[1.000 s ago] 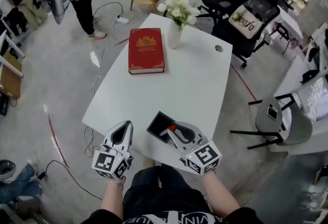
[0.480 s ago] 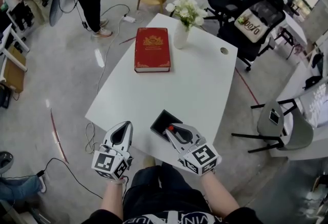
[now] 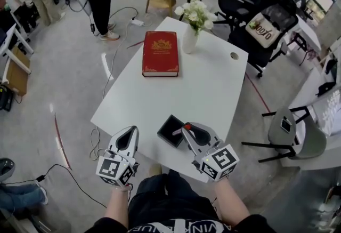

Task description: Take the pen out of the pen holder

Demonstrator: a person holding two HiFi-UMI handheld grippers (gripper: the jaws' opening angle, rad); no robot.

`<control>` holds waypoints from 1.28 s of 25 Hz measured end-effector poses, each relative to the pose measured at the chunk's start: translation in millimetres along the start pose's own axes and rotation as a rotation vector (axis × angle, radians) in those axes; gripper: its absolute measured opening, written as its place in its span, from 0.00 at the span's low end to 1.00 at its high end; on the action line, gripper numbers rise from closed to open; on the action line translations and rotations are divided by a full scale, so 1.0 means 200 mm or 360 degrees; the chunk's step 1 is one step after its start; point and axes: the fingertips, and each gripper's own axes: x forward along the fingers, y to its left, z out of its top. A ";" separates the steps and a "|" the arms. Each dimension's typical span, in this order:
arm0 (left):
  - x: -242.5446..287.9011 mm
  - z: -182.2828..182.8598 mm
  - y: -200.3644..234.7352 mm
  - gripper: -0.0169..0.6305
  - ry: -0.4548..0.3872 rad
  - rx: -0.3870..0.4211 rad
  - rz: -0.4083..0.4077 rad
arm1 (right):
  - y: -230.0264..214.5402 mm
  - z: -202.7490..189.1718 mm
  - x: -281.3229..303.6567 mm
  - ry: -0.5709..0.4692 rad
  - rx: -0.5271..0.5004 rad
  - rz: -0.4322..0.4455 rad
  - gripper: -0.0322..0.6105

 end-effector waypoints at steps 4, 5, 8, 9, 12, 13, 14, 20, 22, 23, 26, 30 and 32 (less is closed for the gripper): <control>0.01 0.03 -0.01 0.03 -0.0018 0.0018 -0.0005 | -0.01 0.10 -0.02 -0.0059 0.0014 0.0005 0.16; 0.01 0.04 -0.01 0.03 -0.0025 0.0021 -0.0007 | -0.01 0.12 -0.02 -0.0076 0.0019 0.0007 0.16; 0.02 0.07 -0.01 0.03 -0.0040 0.0033 -0.0009 | -0.03 0.18 -0.04 -0.0140 0.0052 0.0013 0.16; 0.02 0.08 -0.01 0.03 -0.0044 0.0038 -0.0009 | -0.03 0.20 -0.05 -0.0161 0.0063 0.0013 0.16; 0.03 0.11 -0.01 0.03 -0.0062 0.0041 -0.0011 | -0.04 0.26 -0.07 -0.0209 0.0075 0.0008 0.16; 0.04 0.12 -0.01 0.03 -0.0068 0.0042 -0.0015 | -0.05 0.28 -0.08 -0.0221 0.0077 0.0005 0.16; 0.05 0.13 -0.02 0.03 -0.0074 0.0044 -0.0019 | -0.05 0.29 -0.08 -0.0231 0.0079 0.0002 0.16; 0.10 0.17 -0.03 0.03 -0.0092 0.0070 -0.0052 | -0.10 0.36 -0.11 -0.0291 0.0068 -0.0032 0.16; 0.10 0.18 -0.04 0.03 -0.0098 0.0071 -0.0057 | -0.12 0.37 -0.12 -0.0305 0.0063 -0.0052 0.16; 0.10 0.19 -0.04 0.03 -0.0102 0.0070 -0.0057 | -0.13 0.38 -0.13 -0.0311 0.0062 -0.0062 0.16; 0.11 0.22 -0.04 0.03 -0.0111 0.0073 -0.0057 | -0.16 0.39 -0.15 -0.0334 0.0065 -0.0096 0.16; 0.12 0.22 -0.03 0.03 -0.0114 0.0077 -0.0059 | -0.20 0.38 -0.17 -0.0336 0.0049 -0.0145 0.16; 0.12 0.21 -0.02 0.03 -0.0111 0.0076 -0.0055 | -0.22 0.37 -0.18 -0.0316 0.0023 -0.0170 0.16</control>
